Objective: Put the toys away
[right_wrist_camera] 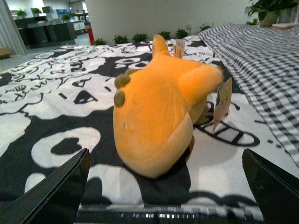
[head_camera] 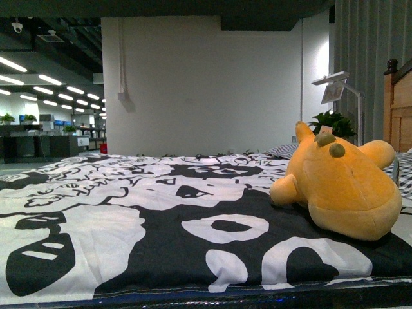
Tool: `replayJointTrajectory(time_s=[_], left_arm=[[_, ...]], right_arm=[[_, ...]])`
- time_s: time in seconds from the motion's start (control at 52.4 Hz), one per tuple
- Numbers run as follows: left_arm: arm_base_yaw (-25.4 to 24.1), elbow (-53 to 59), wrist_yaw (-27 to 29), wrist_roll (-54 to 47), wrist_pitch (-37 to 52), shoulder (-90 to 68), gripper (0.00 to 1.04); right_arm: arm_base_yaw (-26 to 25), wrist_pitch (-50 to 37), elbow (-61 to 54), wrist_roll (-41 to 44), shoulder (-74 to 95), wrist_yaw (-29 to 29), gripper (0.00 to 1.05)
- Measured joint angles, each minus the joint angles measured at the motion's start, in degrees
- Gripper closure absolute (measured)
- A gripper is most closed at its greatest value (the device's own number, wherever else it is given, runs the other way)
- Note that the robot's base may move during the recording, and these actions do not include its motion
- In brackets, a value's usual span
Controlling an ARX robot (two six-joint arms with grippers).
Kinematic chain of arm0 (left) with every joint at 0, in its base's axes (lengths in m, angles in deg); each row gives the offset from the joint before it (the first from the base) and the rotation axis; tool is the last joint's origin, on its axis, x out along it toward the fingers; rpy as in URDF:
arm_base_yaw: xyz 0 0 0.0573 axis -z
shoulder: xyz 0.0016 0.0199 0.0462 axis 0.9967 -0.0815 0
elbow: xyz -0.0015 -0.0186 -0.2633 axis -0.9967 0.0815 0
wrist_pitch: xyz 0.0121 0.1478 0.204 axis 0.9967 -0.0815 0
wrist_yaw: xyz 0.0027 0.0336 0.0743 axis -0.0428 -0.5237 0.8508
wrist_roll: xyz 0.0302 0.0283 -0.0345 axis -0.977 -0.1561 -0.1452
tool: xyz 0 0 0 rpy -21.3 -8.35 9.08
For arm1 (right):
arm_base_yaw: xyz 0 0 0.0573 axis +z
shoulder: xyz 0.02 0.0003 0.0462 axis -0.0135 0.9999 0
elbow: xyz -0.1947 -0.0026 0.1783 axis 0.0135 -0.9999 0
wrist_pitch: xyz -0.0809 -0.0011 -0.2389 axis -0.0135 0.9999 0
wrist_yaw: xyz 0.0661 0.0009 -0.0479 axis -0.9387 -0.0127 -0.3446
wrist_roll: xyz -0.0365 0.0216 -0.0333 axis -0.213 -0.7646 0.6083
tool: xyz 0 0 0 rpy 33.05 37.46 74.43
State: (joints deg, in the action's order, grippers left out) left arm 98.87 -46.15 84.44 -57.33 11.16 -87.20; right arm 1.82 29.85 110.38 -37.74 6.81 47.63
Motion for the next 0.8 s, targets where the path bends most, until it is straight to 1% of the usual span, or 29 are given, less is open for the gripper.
replayJointTrajectory(time_s=[0.248, 0.592, 0.801], left_arm=[[0.0, 0.0, 0.0, 0.0, 0.0, 0.0, 0.06], [0.0, 0.0, 0.0, 0.0, 0.0, 0.0, 0.06], [0.0, 0.0, 0.0, 0.0, 0.0, 0.0, 0.06]], right_arm=[[4.8, -4.1, 11.7, 3.3, 15.0, 6.6, 0.06], [10.4, -8.5, 20.3, 12.2, 28.2, 16.1, 0.06], [13.0, -9.1, 24.5, 17.2, 33.9, 20.2, 0.06]])
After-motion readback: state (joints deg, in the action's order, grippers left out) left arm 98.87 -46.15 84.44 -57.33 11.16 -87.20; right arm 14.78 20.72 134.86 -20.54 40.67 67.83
